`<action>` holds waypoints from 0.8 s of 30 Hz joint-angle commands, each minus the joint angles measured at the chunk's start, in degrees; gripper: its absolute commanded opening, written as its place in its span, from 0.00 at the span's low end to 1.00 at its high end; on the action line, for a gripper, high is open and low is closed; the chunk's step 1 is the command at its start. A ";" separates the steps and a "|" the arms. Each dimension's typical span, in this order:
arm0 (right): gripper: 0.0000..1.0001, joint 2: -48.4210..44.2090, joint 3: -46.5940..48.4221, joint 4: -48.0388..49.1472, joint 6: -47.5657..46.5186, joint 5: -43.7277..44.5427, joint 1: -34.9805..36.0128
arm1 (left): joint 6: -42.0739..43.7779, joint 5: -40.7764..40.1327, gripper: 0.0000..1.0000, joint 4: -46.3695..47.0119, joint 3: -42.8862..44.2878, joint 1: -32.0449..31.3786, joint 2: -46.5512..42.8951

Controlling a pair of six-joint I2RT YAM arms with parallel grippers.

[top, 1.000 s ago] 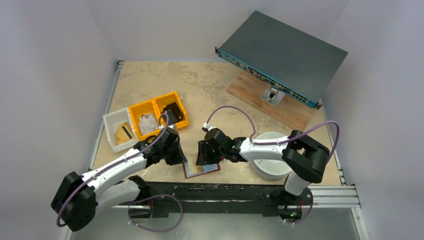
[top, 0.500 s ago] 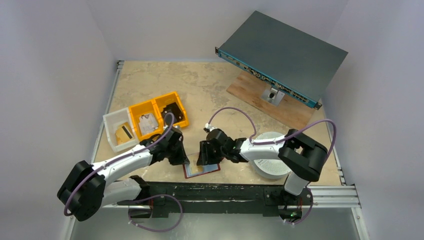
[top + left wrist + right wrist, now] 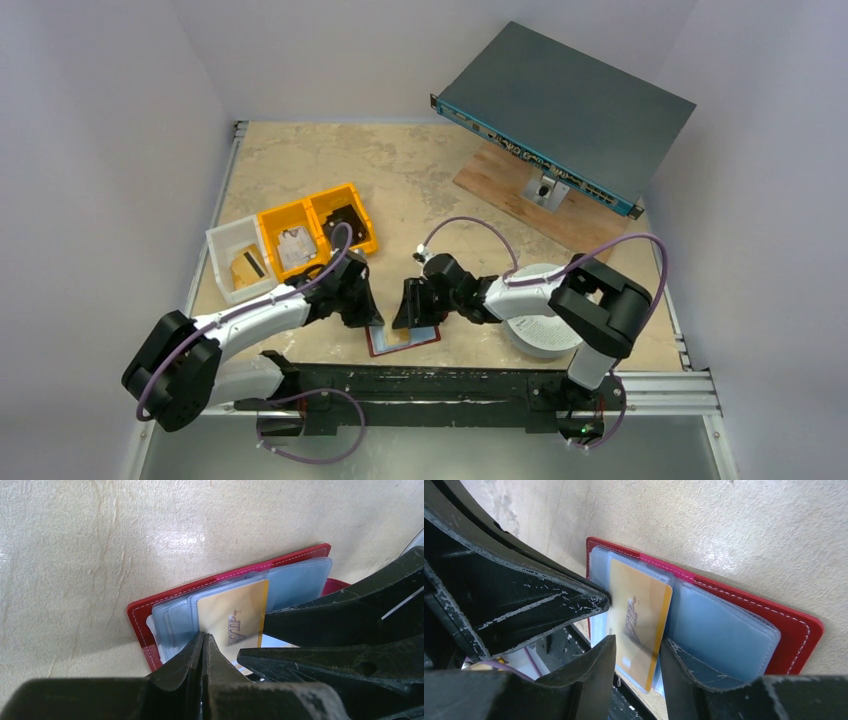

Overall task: Take the credit cards out of the card holder
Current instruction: Remove the credit card from the card holder.

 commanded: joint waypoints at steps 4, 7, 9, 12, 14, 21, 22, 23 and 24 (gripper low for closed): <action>0.39 0.30 -8.09 11.60 2.24 -7.10 -4.53 | -1.55 -4.09 0.00 -2.18 -0.70 -0.13 2.47; 0.39 1.14 -11.11 18.20 5.16 -11.01 -5.80 | -2.01 -4.46 0.00 -2.73 -0.69 -0.19 2.99; 0.38 2.41 -13.32 24.91 8.66 -14.08 -6.76 | -2.33 -4.60 0.00 -2.90 -0.75 -0.12 3.26; 0.38 3.95 -15.00 31.32 12.01 -16.05 -7.39 | -2.90 -4.56 0.00 -2.78 -1.02 -0.14 3.47; 0.35 4.99 -15.31 34.13 13.49 -16.62 -7.50 | -3.04 -4.47 0.00 -2.73 -1.04 -0.21 3.66; 0.21 8.79 -17.19 42.81 18.44 -17.92 -8.11 | -3.22 -4.56 0.00 -3.21 -1.12 -0.15 3.25; 0.18 9.22 -17.45 43.73 19.00 -17.84 -8.24 | -3.31 -4.51 0.00 -3.38 -1.13 -0.12 3.10; 0.15 9.46 -17.71 44.34 19.43 -17.73 -8.36 | -3.31 -4.55 0.00 -3.62 -1.17 -0.12 3.01; 0.13 9.53 -18.04 44.73 19.75 -17.55 -8.49 | -3.31 -4.74 0.00 -3.86 -1.09 -0.12 3.03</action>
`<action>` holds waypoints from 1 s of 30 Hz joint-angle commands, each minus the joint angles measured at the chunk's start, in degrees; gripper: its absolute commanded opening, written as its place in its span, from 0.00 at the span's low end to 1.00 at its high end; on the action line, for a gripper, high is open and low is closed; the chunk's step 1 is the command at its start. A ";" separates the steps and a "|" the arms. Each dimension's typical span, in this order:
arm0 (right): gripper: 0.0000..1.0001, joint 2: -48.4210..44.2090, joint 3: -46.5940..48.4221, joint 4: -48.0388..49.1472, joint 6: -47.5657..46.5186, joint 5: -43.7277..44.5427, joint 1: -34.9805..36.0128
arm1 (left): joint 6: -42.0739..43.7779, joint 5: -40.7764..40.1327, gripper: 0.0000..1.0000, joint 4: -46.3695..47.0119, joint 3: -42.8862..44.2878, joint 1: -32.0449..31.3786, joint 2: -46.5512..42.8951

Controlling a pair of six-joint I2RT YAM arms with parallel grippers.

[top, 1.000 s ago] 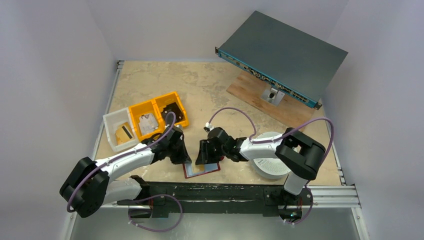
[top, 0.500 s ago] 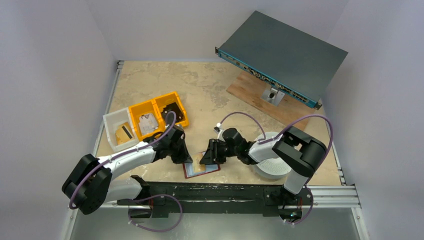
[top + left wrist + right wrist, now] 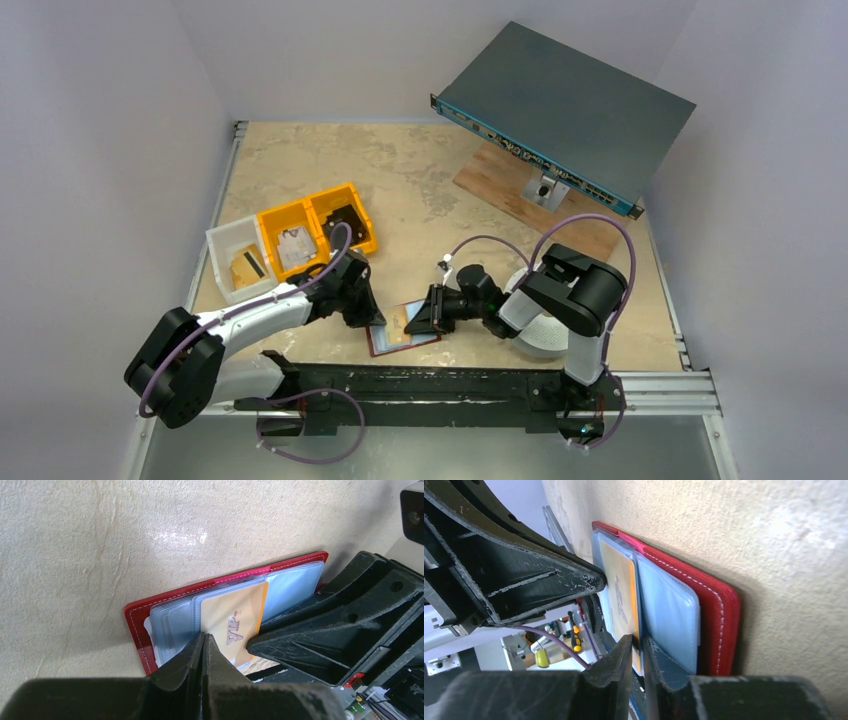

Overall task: Take the credit cards out of the card holder
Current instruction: Remove the credit card from the card holder.

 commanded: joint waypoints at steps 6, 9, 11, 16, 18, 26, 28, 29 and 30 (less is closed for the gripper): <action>0.09 -0.33 -2.40 4.46 2.72 0.31 -1.25 | -0.30 -5.11 0.00 -5.35 -1.51 -0.15 1.56; 0.07 -0.57 -2.33 4.15 2.40 0.26 -1.29 | -0.31 -5.28 0.00 -5.55 -1.47 -0.14 1.56; 0.05 -0.40 -2.31 4.17 2.31 0.10 -1.33 | -0.35 -5.20 0.00 -5.63 -1.54 -0.13 1.55; 0.00 -0.43 -2.14 4.39 2.27 -0.09 -1.33 | -0.18 -5.30 0.00 -6.02 -1.16 -0.17 1.52; 0.00 -0.75 -2.20 4.01 2.27 0.24 -1.33 | -0.02 -5.60 0.00 -6.36 -0.98 -0.05 1.47; 0.00 -7.72 -2.53 -10.22 -2.72 7.50 -1.42 | 0.84 -5.43 0.00 -6.87 -1.49 1.34 1.02; 0.00 -9.27 -2.72 -12.41 -3.48 8.81 -1.51 | 1.08 -5.37 0.00 -6.87 -1.70 1.77 0.69; 0.00 -9.71 -2.81 -13.17 -3.75 9.22 -1.51 | 1.06 -5.45 0.00 -6.97 -1.79 1.81 0.61; 0.00 -10.00 -2.84 -13.67 -3.94 9.45 -1.60 | 1.27 -5.54 0.00 -7.10 -1.80 1.97 0.60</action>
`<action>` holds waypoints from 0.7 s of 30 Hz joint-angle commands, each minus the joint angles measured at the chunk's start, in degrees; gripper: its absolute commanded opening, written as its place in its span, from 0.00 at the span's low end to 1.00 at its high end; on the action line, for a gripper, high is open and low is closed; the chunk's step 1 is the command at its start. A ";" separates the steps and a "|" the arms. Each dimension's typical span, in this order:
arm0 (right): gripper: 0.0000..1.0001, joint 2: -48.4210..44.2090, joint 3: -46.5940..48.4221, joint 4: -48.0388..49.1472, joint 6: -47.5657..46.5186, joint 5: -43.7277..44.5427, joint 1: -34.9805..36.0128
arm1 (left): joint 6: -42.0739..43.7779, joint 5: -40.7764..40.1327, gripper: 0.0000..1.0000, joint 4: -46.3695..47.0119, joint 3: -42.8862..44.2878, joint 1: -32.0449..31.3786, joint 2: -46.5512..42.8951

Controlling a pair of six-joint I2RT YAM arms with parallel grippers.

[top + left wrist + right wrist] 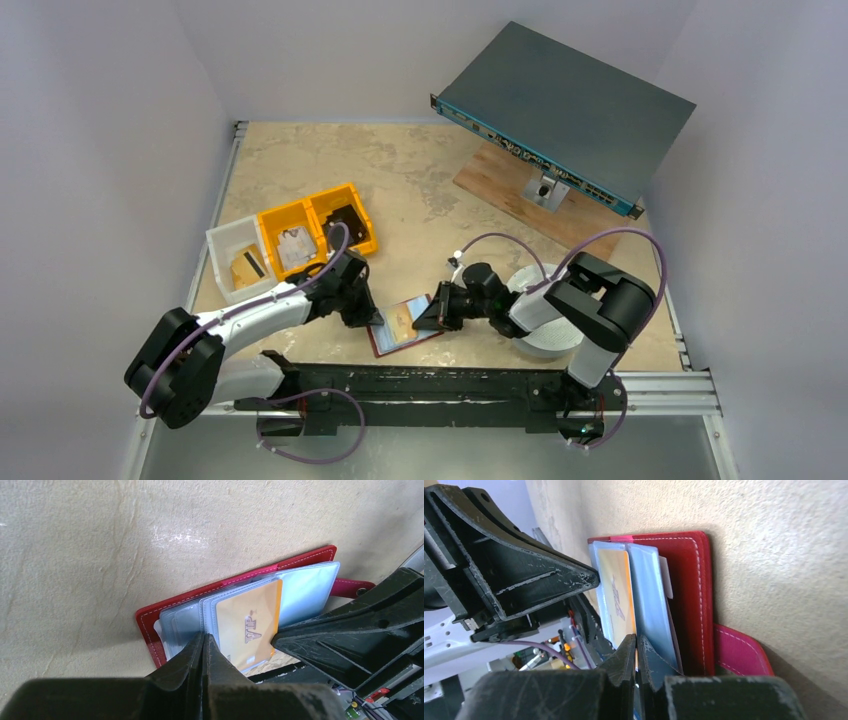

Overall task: Take the credit cards out of the card holder
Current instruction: Remove the credit card from the card holder.

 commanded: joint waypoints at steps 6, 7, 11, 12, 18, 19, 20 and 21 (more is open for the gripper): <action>0.00 -2.53 -0.77 -6.50 -3.64 4.75 -0.52 | 2.52 -4.57 0.00 -5.60 -1.84 1.20 0.95; 0.00 -2.50 -0.77 -6.44 -3.74 4.64 -0.47 | 2.65 -4.56 0.00 -5.63 -1.83 1.19 0.95; 0.24 -1.81 -0.32 -4.71 -4.57 3.18 -0.52 | 2.91 -4.14 0.00 -5.34 -1.76 1.18 0.99; 0.30 -1.38 0.15 -4.46 -4.84 2.53 -0.52 | 2.99 -4.01 0.00 -5.32 -1.74 1.20 1.06; 0.33 1.76 1.92 -2.09 -4.43 0.61 -0.52 | 3.36 -3.60 0.00 -5.01 -1.15 1.17 1.47; 0.31 2.24 2.04 -1.59 -4.31 0.33 -0.52 | 3.34 -3.47 0.00 -5.00 -1.12 1.20 1.46; 0.29 2.59 2.20 -1.27 -4.18 0.12 -0.57 | 3.40 -3.36 0.00 -4.94 -1.04 1.16 1.44; 0.26 2.97 2.33 -0.90 -4.01 -0.06 -0.57 | 3.43 -3.27 0.00 -4.84 -1.01 1.15 1.51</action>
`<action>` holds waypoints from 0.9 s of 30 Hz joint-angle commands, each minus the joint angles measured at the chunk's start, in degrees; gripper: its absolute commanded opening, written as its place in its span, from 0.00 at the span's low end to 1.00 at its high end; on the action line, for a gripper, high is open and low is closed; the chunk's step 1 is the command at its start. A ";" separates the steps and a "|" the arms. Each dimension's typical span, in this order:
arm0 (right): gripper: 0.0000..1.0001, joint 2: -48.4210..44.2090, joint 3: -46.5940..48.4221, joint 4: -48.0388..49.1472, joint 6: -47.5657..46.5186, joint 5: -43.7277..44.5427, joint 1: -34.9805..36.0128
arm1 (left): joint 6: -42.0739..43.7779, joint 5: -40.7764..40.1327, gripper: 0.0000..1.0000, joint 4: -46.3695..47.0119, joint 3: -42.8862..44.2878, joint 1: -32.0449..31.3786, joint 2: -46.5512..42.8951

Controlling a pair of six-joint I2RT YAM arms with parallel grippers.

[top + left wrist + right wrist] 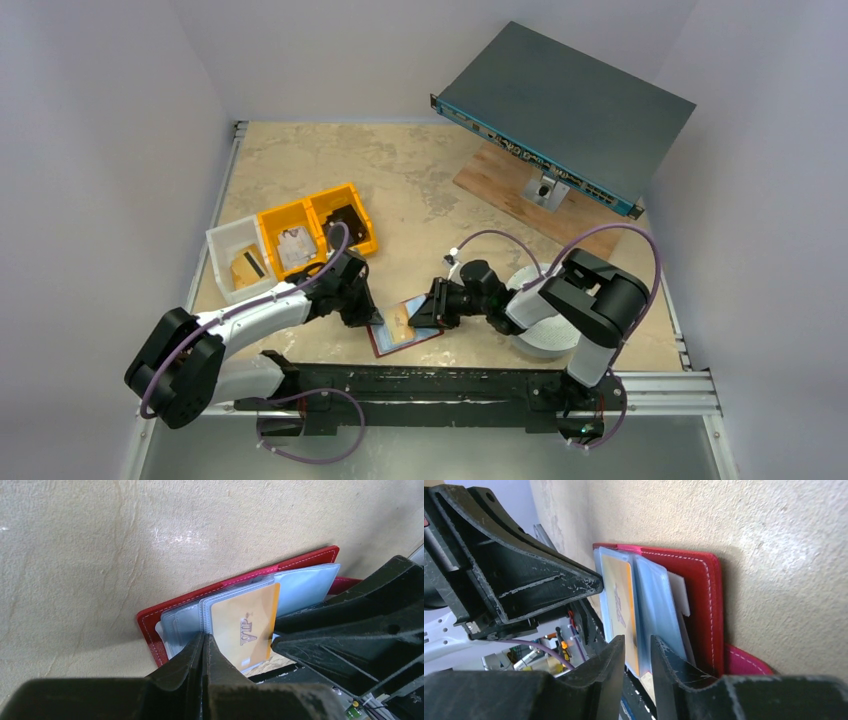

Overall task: Take the credit cards out of the card holder
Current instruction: Remove the credit card from the card holder.

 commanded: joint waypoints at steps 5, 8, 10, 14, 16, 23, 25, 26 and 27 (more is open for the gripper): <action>0.20 3.86 1.74 1.52 -0.61 -0.57 -0.22 | 3.21 -3.18 0.00 -4.81 -0.79 0.56 1.91; 0.18 4.08 2.23 1.91 -0.42 -0.75 -0.22 | 3.26 -3.15 0.00 -4.81 -0.67 0.54 1.86; 0.16 4.15 2.51 1.85 -0.47 -0.83 -0.22 | 3.26 -3.15 0.00 -4.80 -0.60 0.59 2.00; 0.09 4.16 3.17 1.48 -0.66 -1.00 -0.22 | 3.35 -3.48 0.00 -5.42 -0.18 0.53 2.46; 0.03 4.09 3.39 1.04 -0.86 -0.99 -0.22 | 3.24 -3.78 0.00 -5.91 -0.03 0.60 2.74; 0.00 0.71 2.43 -5.71 -3.17 2.75 -0.22 | 3.43 -5.36 0.00 -8.33 0.87 0.59 4.15; 0.00 -0.63 1.99 -8.42 -3.85 5.10 -0.22 | 3.64 -5.68 0.00 -8.76 0.95 0.65 4.43; 0.00 -1.44 1.72 -9.64 -4.21 6.09 -0.23 | 3.81 -5.78 0.00 -8.92 0.96 0.77 4.46; 0.00 -2.08 1.39 -10.69 -4.44 7.06 -0.22 | 3.89 -5.79 0.00 -9.01 0.96 0.93 4.59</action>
